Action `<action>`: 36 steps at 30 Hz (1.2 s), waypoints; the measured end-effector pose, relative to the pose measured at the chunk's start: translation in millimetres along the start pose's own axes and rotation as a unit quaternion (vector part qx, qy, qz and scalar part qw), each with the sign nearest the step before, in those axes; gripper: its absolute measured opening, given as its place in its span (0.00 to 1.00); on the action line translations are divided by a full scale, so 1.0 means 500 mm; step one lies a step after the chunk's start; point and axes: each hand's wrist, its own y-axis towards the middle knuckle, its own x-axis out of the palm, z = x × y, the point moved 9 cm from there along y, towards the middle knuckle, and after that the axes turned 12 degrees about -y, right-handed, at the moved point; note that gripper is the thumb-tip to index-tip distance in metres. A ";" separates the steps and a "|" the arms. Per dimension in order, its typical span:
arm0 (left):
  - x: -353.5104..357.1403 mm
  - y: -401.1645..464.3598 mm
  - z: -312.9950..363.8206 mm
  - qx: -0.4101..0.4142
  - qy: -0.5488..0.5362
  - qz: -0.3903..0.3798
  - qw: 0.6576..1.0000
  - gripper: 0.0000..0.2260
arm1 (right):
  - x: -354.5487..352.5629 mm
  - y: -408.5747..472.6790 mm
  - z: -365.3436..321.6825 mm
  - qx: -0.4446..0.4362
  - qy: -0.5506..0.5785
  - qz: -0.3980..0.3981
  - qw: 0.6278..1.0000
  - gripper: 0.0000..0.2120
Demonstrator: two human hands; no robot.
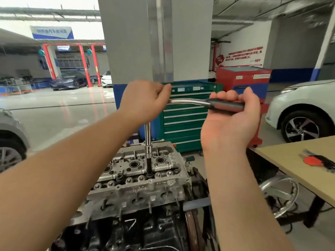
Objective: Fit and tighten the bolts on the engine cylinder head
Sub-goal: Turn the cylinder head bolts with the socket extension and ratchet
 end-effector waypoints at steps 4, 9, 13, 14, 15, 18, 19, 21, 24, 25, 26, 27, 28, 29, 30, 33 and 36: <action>-0.007 -0.033 0.069 0.029 0.235 0.073 0.969 0.31 | -0.014 0.113 0.093 0.163 -0.015 0.091 0.982 0.15; -0.017 0.001 -0.030 -0.044 0.134 0.073 0.987 0.25 | 0.039 0.071 0.061 0.127 -0.045 0.070 0.988 0.11; -0.003 -0.003 -0.033 0.023 -0.215 -0.019 0.976 0.23 | 0.075 -0.151 -0.056 -0.090 -0.205 -0.077 0.971 0.03; 0.000 -0.006 -0.022 0.041 -0.244 -0.026 0.969 0.22 | 0.078 -0.200 -0.061 -0.131 -0.225 -0.096 0.961 0.06; 0.001 -0.006 -0.019 0.041 -0.252 -0.022 0.967 0.21 | 0.074 -0.216 -0.064 -0.153 -0.213 -0.080 0.962 0.08; -0.026 -0.018 -0.037 -0.015 -0.164 0.031 0.986 0.23 | 0.061 -0.130 -0.040 -0.114 -0.094 0.005 0.989 0.04; -0.041 -0.028 -0.040 -0.033 -0.085 0.053 0.994 0.25 | 0.060 -0.072 -0.010 -0.049 -0.061 0.014 0.997 0.04; -0.056 -0.045 -0.019 -0.033 0.107 0.089 0.990 0.24 | 0.043 0.025 0.041 0.074 -0.044 0.055 0.995 0.08; -0.034 -0.035 0.018 -0.031 0.204 0.084 0.975 0.22 | 0.025 0.073 0.083 0.136 -0.042 0.083 0.986 0.11; -0.029 -0.024 0.004 -0.051 0.195 0.083 0.976 0.22 | 0.021 0.067 0.077 0.122 -0.053 0.094 0.987 0.08; -0.025 -0.014 -0.015 -0.064 0.165 0.086 0.980 0.23 | 0.025 0.058 0.063 0.101 -0.061 0.092 0.989 0.04; -0.020 -0.004 -0.034 -0.062 0.115 0.075 0.989 0.24 | 0.031 0.040 0.039 0.074 -0.058 0.079 0.992 0.04; -0.013 0.000 -0.052 -0.060 0.021 0.054 0.997 0.24 | 0.039 0.007 0.014 0.036 -0.062 0.056 0.996 0.07; -0.008 -0.002 -0.062 -0.064 -0.098 0.035 0.992 0.24 | 0.048 -0.043 -0.008 -0.014 -0.085 0.025 0.996 0.08; -0.003 -0.009 -0.063 -0.066 -0.205 0.022 0.976 0.23 | 0.062 -0.103 -0.029 -0.079 -0.116 0.001 0.990 0.08; -0.006 -0.023 -0.029 -0.029 -0.258 0.017 0.966 0.21 | 0.069 -0.206 -0.056 -0.202 -0.138 0.022 0.969 0.10; -0.038 -0.031 -0.031 -0.042 -0.119 0.051 0.991 0.24 | 0.069 -0.105 -0.032 -0.118 -0.068 0.014 0.991 0.06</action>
